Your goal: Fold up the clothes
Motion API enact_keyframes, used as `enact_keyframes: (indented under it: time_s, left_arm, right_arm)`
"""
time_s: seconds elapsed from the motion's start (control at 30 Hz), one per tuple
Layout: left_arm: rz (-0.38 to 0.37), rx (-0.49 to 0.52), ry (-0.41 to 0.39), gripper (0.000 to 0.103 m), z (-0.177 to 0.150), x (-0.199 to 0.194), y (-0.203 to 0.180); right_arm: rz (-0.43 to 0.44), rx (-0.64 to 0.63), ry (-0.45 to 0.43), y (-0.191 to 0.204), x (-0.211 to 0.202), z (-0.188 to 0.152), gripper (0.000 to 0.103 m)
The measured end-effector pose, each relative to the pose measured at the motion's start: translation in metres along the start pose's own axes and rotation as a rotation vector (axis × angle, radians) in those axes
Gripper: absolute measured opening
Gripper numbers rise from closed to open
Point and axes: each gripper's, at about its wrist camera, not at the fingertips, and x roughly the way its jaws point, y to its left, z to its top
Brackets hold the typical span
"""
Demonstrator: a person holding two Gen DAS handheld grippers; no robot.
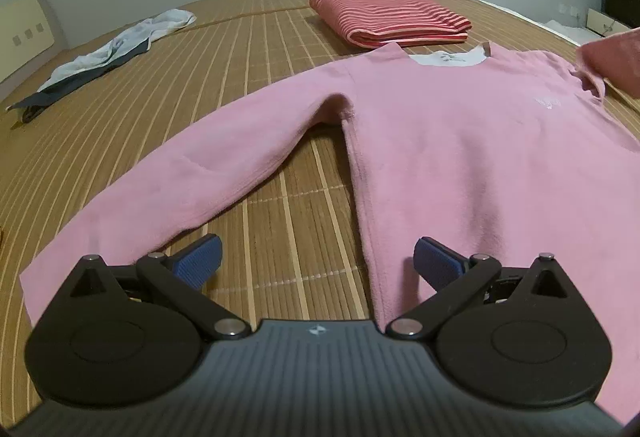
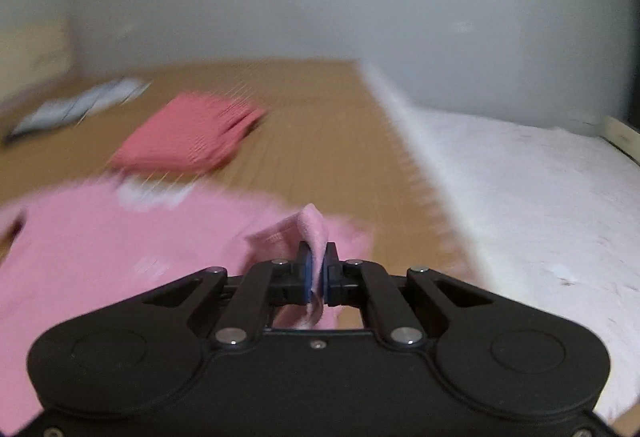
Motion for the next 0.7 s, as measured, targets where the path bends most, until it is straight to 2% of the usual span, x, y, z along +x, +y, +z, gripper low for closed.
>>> enact_keyframes:
  time_s: [0.1, 0.17, 0.27, 0.3, 0.43, 0.47, 0.5, 0.7]
  left_arm:
    - [0.001, 0.006, -0.003, 0.103, -0.001, 0.0, 0.0]
    - [0.004, 0.006, 0.0, 0.103, -0.001, 0.0, 0.001]
    - [0.001, 0.004, 0.008, 0.103, -0.002, 0.003, 0.001]
    - [0.002, 0.005, 0.011, 0.103, -0.003, 0.004, 0.001]
    - [-0.001, 0.011, 0.018, 0.103, -0.003, 0.006, 0.0]
    - [-0.001, 0.012, 0.019, 0.103, -0.004, 0.007, -0.001]
    - [-0.001, 0.014, 0.021, 0.103, -0.004, 0.007, -0.001]
    - [-0.004, 0.022, 0.027, 0.103, -0.005, 0.01, -0.004]
  right_arm:
    - [-0.131, 0.096, -0.025, -0.056, 0.003, 0.018, 0.006]
    - [-0.17, 0.19, -0.014, -0.097, 0.011, 0.023, 0.006]
    - [-0.242, 0.251, 0.008, -0.141, 0.024, 0.021, 0.007]
    - [-0.238, 0.275, 0.022, -0.152, 0.028, 0.019, 0.007]
    - [-0.226, 0.291, 0.081, -0.174, 0.038, 0.004, 0.014]
    - [-0.239, 0.277, 0.1, -0.176, 0.04, -0.001, 0.022]
    - [-0.252, 0.264, 0.117, -0.177, 0.041, -0.005, 0.025]
    - [-0.306, 0.34, 0.103, -0.197, 0.022, -0.024, 0.03]
